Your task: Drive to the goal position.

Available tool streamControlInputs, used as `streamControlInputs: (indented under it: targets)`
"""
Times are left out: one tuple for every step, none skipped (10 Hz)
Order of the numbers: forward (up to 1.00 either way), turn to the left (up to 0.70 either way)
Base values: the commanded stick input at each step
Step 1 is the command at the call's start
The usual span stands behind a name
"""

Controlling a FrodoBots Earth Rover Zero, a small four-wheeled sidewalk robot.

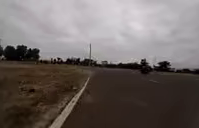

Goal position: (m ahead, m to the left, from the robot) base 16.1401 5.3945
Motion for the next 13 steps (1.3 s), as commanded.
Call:
streamControlInputs:
  targets:
    - [0.85, 0.0]
    - [0.85, 0.0]
    - [0.85, -0.23]
    - [0.85, -0.11]
    - [0.85, 0.0]
    - [0.85, 0.0]
    - [0.85, 0.0]
    - [0.85, 0.0]
    - [0.85, 0.0]
    - [0.85, 0.0]
    - [0.85, 0.0]
    - [0.85, 0.0]
    - [0.85, 0.0]
